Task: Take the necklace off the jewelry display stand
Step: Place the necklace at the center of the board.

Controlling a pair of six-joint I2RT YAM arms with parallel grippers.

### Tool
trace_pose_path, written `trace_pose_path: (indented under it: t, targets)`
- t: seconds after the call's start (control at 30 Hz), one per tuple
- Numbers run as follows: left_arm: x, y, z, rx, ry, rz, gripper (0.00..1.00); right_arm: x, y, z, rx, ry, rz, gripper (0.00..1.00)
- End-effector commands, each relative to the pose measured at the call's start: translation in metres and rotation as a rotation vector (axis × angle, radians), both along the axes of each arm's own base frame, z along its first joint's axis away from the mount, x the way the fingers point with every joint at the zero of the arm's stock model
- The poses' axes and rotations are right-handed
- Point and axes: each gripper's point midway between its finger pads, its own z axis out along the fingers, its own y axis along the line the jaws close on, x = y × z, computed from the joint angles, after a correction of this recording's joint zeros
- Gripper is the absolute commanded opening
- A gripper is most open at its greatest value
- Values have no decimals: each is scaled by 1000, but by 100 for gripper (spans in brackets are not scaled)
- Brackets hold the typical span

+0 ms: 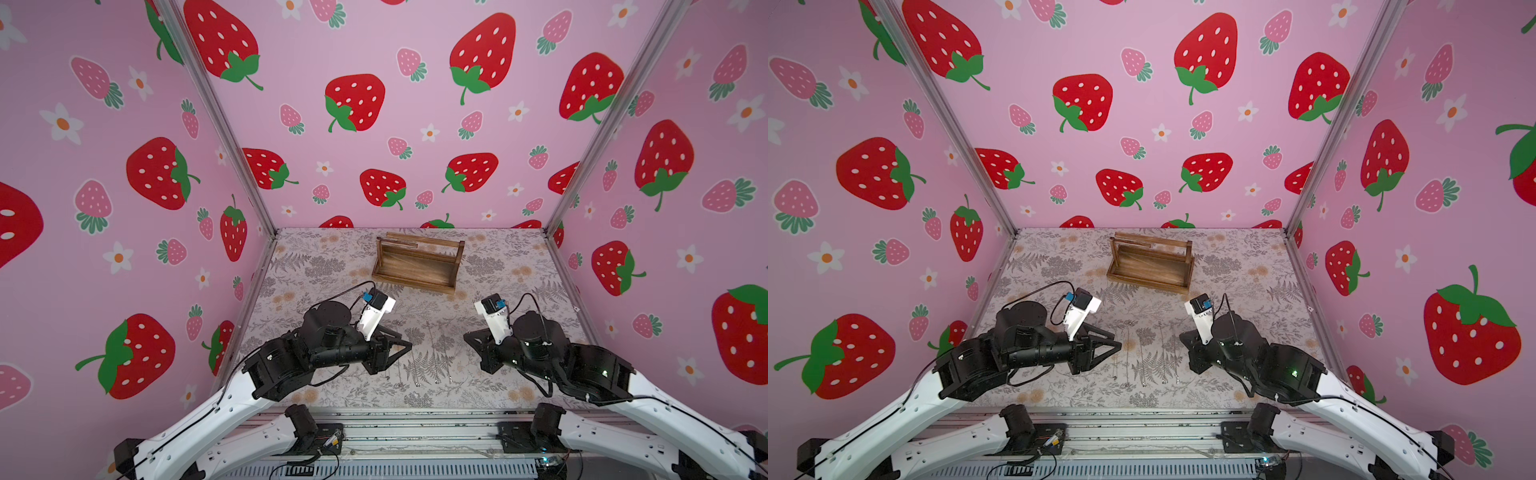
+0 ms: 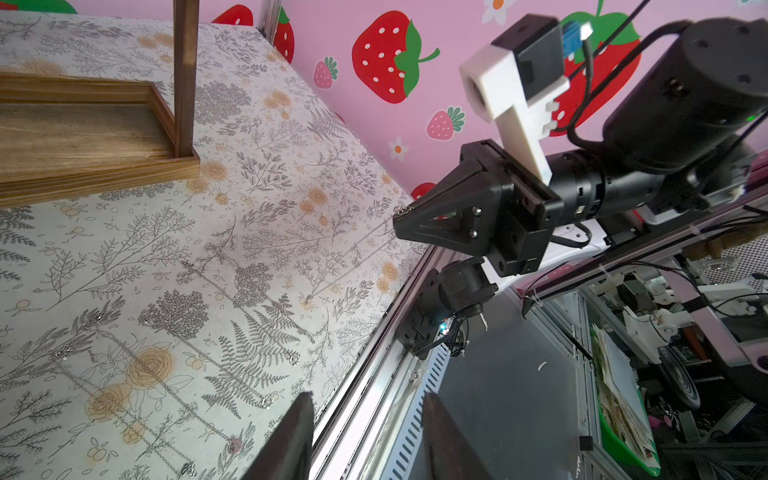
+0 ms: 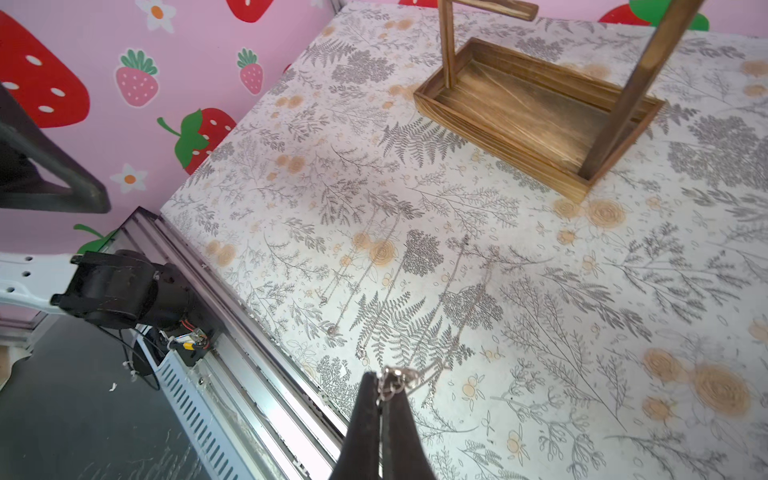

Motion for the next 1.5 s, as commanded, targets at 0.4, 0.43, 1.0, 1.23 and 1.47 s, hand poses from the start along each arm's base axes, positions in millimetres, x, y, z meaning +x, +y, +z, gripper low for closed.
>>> trace_pose_path:
  t: [0.4,0.43,1.0,1.23,1.47]
  targets:
    - [3,1,-2,-6,-32,10,44,-7,-30,-32,-54,89,-113,0]
    - [2,1,-3,-6,-30,11,44,-7,-31,-34,-47,94,-117,0]
    - [6,1,-5,-2,-31,24,44,-14,-28,-64,-4,158,-121,0]
    - [8,1,-9,11,-30,34,43,-11,-29,-71,-29,155,-135,0]
    - [14,1,-14,29,-32,58,44,-1,-20,-86,-68,170,-153,0]
